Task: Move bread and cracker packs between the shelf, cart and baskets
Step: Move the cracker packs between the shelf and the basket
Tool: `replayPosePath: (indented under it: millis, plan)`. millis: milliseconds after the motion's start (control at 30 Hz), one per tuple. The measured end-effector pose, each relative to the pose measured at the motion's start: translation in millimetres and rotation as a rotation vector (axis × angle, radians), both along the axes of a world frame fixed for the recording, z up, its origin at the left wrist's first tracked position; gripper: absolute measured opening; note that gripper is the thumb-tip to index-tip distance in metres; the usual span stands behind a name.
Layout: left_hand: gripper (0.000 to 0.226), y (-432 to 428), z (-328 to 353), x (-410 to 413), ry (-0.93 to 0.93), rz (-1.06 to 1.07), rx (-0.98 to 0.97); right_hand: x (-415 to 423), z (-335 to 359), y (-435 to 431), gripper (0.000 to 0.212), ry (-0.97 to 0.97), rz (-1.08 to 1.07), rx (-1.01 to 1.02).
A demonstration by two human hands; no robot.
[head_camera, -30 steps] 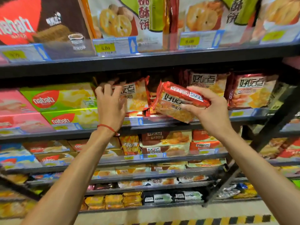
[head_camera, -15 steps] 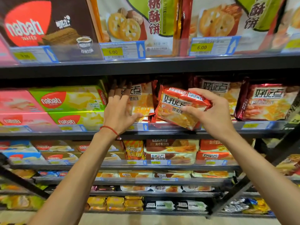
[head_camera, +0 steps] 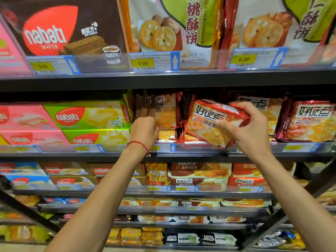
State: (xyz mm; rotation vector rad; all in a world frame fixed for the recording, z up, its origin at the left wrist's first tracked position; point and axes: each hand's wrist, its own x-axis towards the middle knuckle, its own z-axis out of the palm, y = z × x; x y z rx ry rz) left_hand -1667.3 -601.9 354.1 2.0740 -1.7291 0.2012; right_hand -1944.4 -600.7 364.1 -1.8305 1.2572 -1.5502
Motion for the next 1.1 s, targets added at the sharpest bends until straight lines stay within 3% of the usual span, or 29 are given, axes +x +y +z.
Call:
replayPosePath:
  millis: [233, 333, 400, 467, 567, 667, 767, 900, 1100]
  plan:
    - [0.022, 5, -15, -7, 0.167, -0.036, -0.085, 6, -14, 3, 0.077, -0.134, -0.003, 0.045]
    - [0.015, 13, -25, -12, 0.269, -0.15, -0.221, 9, -22, 4, 0.08, -0.156, 0.018, 0.087]
    - [0.021, 24, -25, -21, 0.419, -0.272, -0.339, 9, -30, 4, 0.089, -0.136, 0.046, 0.148]
    - [0.04, 35, -22, -35, 0.673, -0.433, -0.268, 8, -37, 5, 0.099, -0.139, 0.078, 0.208]
    - [0.054, 39, -24, -58, 0.851, -0.557, -0.097, 6, -43, 9, 0.085, -0.058, 0.111, 0.226]
    - [0.059, 32, -30, -73, 0.845, -0.493, -0.143, 3, -47, 14, 0.083, 0.132, 0.004, 0.204]
    - [0.049, 24, -31, -78, 0.839, -0.433, -0.24, 6, -46, 11, 0.082, 0.258, -0.136, 0.129]
    - [0.039, 8, -28, -87, 0.815, -0.373, -0.316, 14, -38, -6, 0.06, 0.185, -0.29, 0.099]
    - [0.052, -9, -37, -90, 0.838, -0.309, -0.301, 23, -44, -14, 0.03, 0.268, -0.32, 0.003]
